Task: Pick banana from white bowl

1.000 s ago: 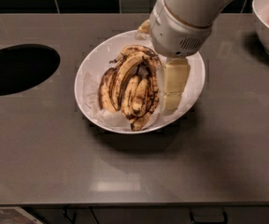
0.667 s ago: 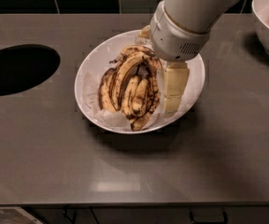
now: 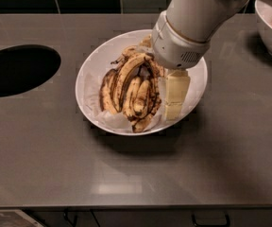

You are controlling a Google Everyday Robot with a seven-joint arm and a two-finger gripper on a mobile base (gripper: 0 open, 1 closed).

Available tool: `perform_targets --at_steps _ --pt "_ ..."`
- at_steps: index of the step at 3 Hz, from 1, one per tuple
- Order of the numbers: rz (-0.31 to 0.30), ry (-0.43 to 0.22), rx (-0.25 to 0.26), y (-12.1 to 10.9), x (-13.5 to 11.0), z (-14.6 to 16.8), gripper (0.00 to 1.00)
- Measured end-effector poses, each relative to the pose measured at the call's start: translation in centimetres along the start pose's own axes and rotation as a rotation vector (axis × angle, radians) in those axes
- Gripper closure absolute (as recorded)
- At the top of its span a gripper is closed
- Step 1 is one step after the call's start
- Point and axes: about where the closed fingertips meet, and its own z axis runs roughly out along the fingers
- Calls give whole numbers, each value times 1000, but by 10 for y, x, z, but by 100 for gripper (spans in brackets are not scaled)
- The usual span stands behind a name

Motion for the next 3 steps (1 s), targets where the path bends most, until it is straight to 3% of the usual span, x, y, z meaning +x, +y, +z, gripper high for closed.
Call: perform_targets --at_steps 1,3 --pt "-19 -15 -21 -2 -5 9 0" --pt "-49 -41 -42 -4 -13 19 42"
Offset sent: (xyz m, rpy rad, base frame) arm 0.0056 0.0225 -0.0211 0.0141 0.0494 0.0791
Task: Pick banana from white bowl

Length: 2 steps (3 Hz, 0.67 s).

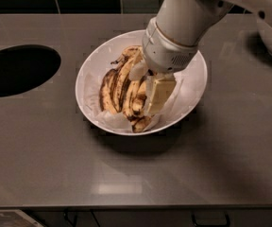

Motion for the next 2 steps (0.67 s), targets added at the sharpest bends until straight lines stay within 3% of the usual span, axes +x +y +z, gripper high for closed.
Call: perform_targets --at_steps 2 --pt "-8 -20 -2 3 -2 1 87"
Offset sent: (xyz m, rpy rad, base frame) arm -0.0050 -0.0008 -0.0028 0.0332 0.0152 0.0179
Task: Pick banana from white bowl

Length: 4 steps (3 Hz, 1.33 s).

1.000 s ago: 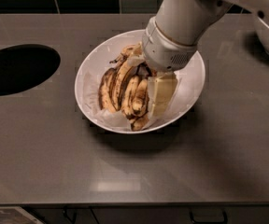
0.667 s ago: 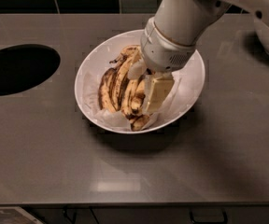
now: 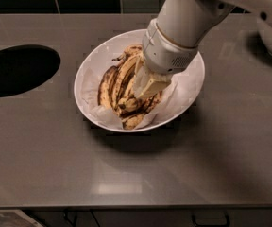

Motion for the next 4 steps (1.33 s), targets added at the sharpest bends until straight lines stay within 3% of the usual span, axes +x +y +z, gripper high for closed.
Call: perform_targets --at_steps 1,3,4 --pt "-4 -9 -4 1 -1 1 86" --pt "-12 -21 -8 4 -3 2 44" --pt "-13 -22 -8 5 -3 2 33"
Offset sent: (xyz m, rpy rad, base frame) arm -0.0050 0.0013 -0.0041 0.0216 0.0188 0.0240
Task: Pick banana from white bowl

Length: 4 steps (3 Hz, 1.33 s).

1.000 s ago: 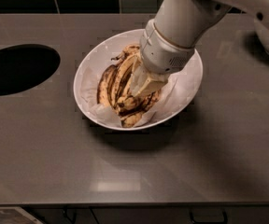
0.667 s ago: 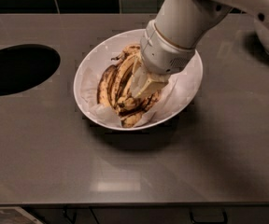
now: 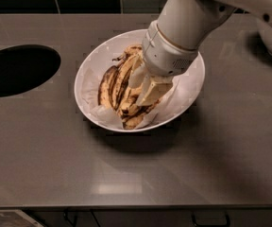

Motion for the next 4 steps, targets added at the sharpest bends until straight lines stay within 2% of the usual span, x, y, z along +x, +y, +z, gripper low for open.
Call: perform_targets --at_steps 1,3,4 --pt "-1 -2 0 0 -1 0 34" --pt "-4 -11 -2 2 -2 2 45" --pt "-8 -25 -8 3 -4 6 44"
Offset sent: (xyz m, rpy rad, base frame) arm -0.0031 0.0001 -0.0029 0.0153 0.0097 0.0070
